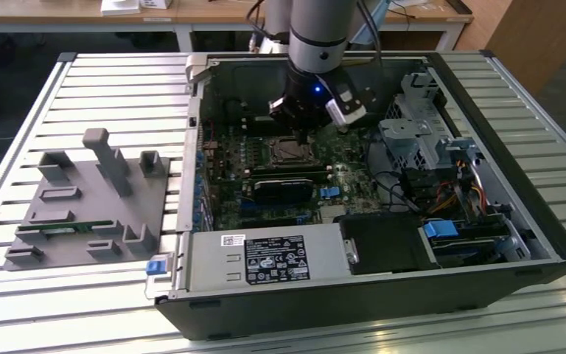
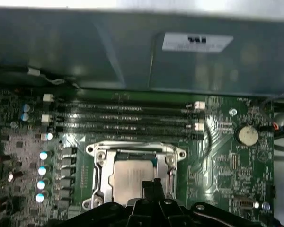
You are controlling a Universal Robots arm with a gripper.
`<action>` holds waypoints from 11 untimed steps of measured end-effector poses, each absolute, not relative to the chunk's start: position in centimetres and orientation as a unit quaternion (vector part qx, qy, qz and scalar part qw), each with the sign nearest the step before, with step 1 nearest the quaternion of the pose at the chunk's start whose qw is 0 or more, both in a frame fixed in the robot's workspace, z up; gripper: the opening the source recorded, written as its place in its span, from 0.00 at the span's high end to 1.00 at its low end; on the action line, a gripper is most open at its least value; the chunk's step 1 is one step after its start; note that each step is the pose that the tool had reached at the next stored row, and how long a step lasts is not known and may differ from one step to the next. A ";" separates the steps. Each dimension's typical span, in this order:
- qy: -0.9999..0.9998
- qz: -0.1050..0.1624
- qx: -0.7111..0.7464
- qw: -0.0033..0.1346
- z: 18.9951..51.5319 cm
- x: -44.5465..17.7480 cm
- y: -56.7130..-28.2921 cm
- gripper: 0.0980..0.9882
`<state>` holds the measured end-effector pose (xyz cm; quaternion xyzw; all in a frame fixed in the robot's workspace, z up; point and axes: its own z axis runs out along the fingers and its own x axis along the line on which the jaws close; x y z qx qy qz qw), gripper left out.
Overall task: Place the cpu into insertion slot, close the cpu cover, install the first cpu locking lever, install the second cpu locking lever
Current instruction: 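Install the second cpu locking lever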
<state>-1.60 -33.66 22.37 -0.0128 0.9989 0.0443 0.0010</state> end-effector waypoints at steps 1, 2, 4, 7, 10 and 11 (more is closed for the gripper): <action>0.999 0.044 -0.013 0.001 22.4 -1.6 -33.9 0.99; 0.999 0.044 -0.013 0.001 22.4 -1.6 -34.1 0.99; 0.999 0.044 -0.013 0.001 22.4 -1.6 -34.4 0.99; 0.999 0.044 -0.013 0.001 22.4 -1.6 -34.8 0.99; 0.999 0.044 -0.013 0.001 22.6 -1.6 -34.8 0.99; 0.999 0.044 -0.013 0.001 22.8 -1.6 -34.8 0.99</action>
